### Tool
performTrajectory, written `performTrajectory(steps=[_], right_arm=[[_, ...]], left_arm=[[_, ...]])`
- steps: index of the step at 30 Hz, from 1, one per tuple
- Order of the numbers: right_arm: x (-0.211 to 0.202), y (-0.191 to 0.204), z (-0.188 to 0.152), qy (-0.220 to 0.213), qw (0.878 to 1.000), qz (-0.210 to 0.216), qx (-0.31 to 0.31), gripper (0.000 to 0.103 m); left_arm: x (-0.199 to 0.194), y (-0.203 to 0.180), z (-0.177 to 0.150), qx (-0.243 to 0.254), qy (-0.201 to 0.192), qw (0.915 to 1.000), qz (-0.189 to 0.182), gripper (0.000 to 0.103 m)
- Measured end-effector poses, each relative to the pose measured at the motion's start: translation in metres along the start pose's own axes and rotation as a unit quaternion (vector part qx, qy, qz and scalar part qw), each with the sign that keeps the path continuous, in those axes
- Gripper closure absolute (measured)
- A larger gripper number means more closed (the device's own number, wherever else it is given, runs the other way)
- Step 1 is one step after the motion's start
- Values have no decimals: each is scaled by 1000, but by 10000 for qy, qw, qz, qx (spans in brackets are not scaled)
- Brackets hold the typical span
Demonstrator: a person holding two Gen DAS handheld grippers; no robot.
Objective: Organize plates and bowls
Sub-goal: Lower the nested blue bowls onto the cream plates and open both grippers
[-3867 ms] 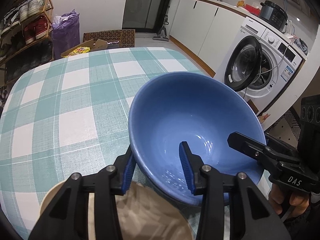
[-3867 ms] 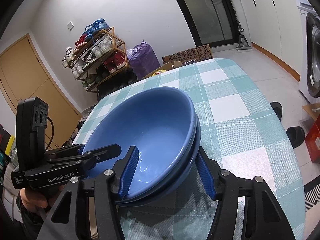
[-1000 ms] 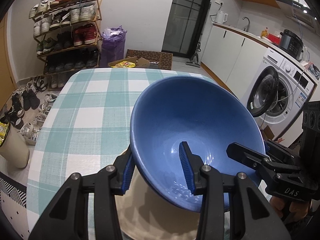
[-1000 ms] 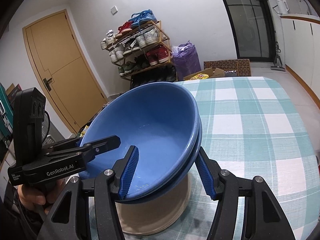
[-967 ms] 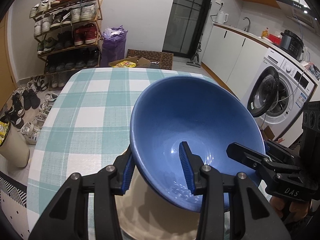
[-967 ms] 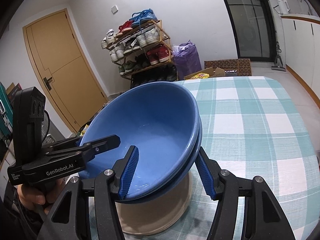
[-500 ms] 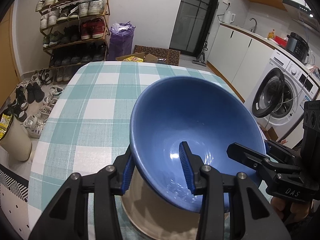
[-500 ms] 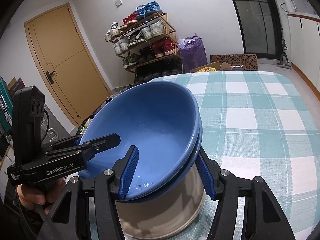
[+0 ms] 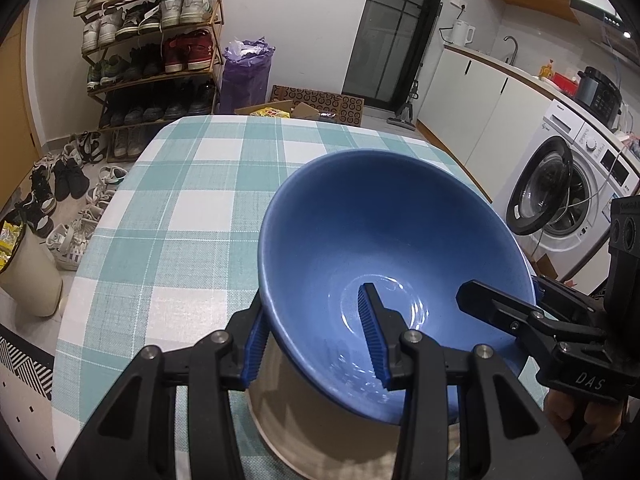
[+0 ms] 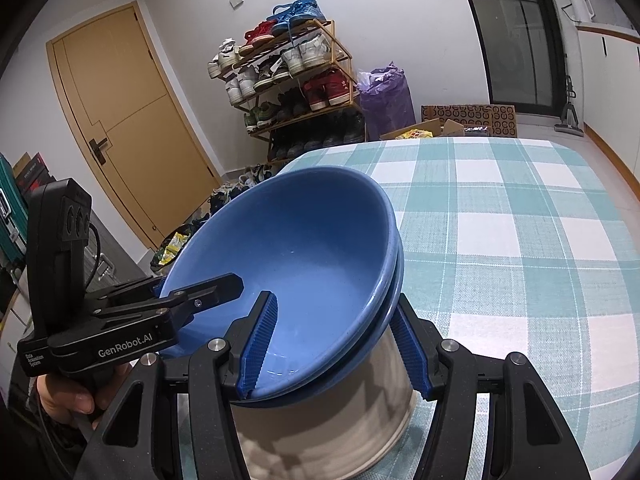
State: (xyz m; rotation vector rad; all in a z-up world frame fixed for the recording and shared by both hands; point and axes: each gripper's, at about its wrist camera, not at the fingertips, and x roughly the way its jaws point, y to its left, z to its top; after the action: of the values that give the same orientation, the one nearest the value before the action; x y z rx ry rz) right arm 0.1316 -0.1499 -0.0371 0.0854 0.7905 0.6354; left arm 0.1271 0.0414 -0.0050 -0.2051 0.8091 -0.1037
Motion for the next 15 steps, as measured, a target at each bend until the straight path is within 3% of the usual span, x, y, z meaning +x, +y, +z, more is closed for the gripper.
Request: performTrajectory(steps=[15], right_arm=[[5, 2, -1, 103, 9999, 37, -2, 43]], left_arm=[[-2, 5, -2, -1, 10, 10000, 11, 61]])
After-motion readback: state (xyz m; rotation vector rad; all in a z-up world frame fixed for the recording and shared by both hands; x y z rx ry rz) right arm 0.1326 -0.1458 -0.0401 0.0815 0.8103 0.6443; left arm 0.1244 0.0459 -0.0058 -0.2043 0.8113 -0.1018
